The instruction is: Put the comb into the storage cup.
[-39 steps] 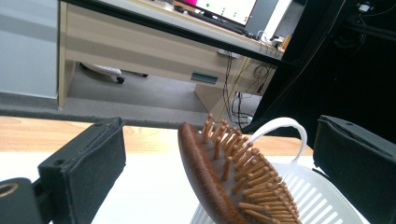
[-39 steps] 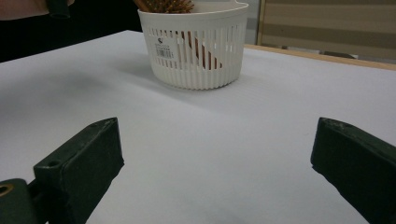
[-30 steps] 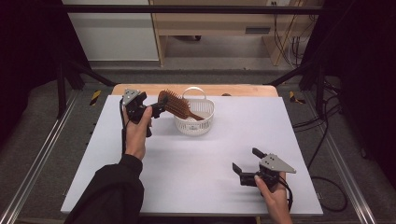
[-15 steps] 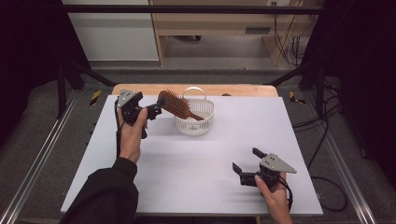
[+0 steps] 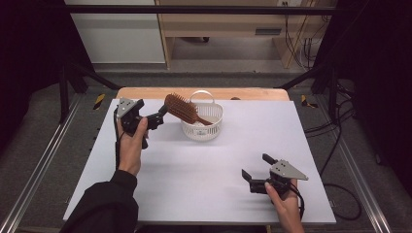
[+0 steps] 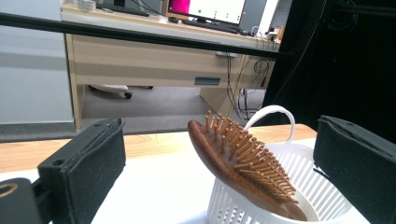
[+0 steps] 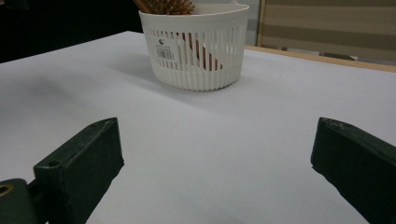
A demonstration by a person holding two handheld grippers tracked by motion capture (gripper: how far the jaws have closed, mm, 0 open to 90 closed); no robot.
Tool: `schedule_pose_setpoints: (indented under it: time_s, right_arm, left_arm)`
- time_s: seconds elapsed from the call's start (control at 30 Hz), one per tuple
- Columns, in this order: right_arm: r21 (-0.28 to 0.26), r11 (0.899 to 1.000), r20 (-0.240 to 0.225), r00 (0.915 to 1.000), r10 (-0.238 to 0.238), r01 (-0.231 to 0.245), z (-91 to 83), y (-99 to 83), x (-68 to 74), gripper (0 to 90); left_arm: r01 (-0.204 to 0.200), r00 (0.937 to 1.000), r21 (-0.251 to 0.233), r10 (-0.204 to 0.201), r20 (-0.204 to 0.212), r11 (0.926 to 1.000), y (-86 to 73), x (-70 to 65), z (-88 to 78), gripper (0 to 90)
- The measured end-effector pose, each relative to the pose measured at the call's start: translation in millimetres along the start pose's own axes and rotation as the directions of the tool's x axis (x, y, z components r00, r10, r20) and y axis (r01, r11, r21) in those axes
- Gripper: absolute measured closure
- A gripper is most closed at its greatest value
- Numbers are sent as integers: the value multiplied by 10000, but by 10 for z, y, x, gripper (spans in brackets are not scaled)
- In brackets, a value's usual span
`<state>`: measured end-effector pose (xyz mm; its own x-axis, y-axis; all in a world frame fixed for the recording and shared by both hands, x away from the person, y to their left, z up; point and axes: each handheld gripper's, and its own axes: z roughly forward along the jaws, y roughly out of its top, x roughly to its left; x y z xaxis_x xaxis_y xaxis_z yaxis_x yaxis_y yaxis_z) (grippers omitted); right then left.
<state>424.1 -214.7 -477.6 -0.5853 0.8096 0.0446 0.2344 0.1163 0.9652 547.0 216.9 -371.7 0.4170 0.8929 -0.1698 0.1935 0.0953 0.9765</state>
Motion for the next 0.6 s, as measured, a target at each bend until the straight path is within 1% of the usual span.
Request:
schedule_pose_setpoints:
  time_s: [0.2, 0.43, 0.6]
  right_arm:
    - [1, 10000, -5, 10000, -6, 6, 1, -1, 1, 23]
    - [-3, 10000, -9, 10000, 0, 0, -1, 0, 3, 23]
    - [-1, 10000, 8, 10000, -8, 8, -3, 0, 2, 23]
  left_arm:
    - [-150, 9999, 14, 150, -48, 9999, -28, 47, -97, 22]
    - [-132, 9998, -56, 131, -156, 9999, -58, 128, -213, 22]
    - [-250, 9994, -73, 249, -221, 9997, -69, 170, -289, 22]
